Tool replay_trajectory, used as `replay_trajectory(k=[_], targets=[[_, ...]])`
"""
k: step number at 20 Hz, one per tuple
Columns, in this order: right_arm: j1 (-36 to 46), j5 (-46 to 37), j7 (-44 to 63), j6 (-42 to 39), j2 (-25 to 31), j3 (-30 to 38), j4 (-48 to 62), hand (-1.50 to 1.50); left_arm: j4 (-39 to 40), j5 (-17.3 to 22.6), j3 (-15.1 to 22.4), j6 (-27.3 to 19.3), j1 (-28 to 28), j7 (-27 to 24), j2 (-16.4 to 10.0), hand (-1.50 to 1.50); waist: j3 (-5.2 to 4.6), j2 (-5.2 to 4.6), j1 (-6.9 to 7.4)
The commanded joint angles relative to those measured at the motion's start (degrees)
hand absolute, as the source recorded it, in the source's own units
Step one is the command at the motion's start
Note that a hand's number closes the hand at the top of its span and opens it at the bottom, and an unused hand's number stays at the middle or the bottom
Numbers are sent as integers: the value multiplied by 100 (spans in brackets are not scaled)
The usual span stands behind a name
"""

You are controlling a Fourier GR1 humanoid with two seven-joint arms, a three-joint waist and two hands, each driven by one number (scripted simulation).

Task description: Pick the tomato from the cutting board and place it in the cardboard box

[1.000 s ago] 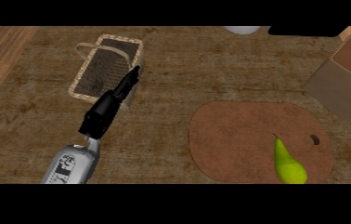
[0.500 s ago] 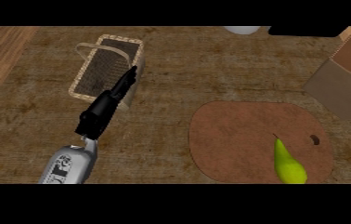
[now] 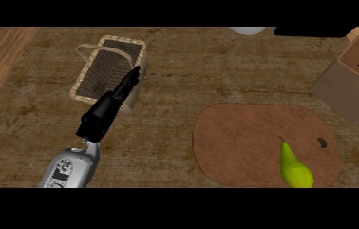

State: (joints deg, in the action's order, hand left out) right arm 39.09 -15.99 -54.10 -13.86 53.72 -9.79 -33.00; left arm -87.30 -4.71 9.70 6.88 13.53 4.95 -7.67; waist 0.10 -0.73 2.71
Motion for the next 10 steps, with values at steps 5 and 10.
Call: replay_trajectory(k=[5, 10], targets=[[521, 796, -436, -1493, -363, 449, 923, -150, 199, 19, -83, 11, 29, -144, 38, 0, 8, -24, -32], [552, 1727, -120, -2234, -351, 1069, 1403, -150, 38, 139, -178, 181, -43, -169, -130, 0, 30, -56, 37]])
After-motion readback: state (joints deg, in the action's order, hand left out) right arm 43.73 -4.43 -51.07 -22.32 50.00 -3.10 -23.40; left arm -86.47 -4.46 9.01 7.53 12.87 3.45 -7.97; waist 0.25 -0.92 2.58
